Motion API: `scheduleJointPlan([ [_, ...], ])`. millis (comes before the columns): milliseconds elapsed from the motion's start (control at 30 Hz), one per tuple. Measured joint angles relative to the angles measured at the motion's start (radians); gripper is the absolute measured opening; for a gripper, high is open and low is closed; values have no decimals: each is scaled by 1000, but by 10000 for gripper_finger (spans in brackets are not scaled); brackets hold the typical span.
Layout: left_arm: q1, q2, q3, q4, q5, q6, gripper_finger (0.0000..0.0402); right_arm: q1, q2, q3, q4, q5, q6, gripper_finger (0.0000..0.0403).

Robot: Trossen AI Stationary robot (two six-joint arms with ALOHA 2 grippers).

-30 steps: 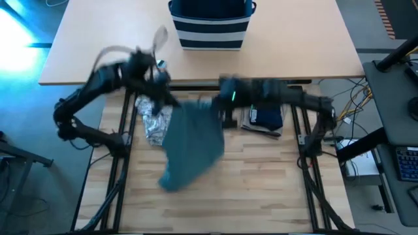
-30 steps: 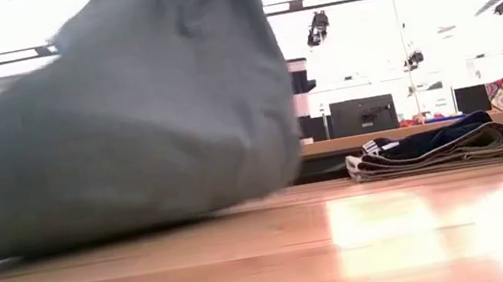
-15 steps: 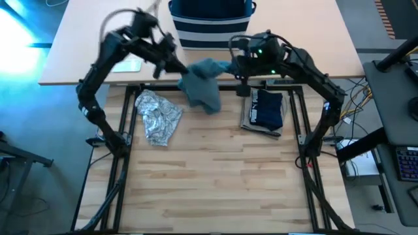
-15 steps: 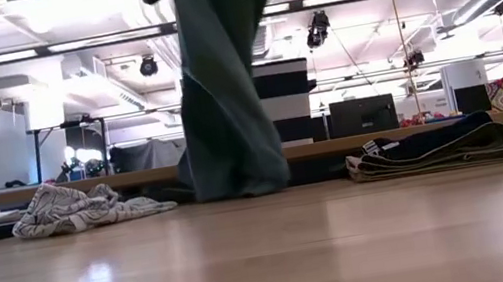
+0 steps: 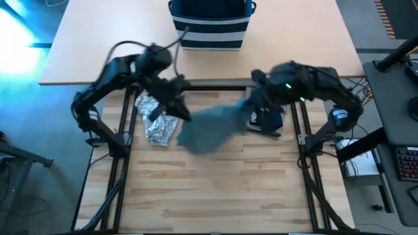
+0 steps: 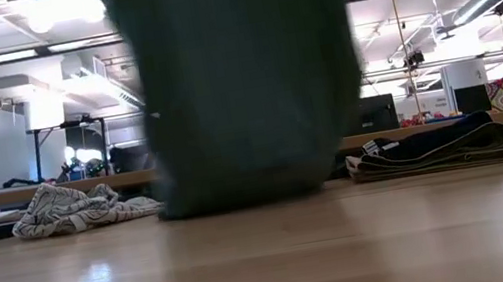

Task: Fold Laundry from Bin
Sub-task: Fold the blue pants

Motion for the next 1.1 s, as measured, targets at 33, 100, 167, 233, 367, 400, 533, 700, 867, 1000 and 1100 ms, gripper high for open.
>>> scheduleJointPlan([
  [33,-18,-8,27,-5,-30,-12,0,31,-10,0,15,1,19,9],
  [100,-41,-17,82,-7,-99,-40,0,75,-25,0,57,16,51,9],
  [167,-41,-19,133,-15,-175,-71,0,101,-33,0,99,62,67,9],
  [233,-21,-7,172,-33,-212,-83,0,103,-35,0,112,89,64,9],
  [367,44,22,200,-69,-228,-80,0,69,-24,0,115,129,11,9],
  [400,69,22,193,-72,-228,-74,0,52,-19,0,115,132,-15,9],
  [533,168,43,183,-70,-227,-47,0,-49,3,0,116,133,-108,9],
  [700,319,70,201,-25,-124,-31,0,-166,20,4,137,138,-234,9],
  [867,388,46,203,28,-15,-38,0,-195,5,22,206,134,-308,9],
  [1000,353,21,201,32,5,-38,0,-173,-22,22,195,82,-239,9],
  [1100,264,5,204,-9,-23,-43,0,-125,-29,22,129,31,-128,9],
])
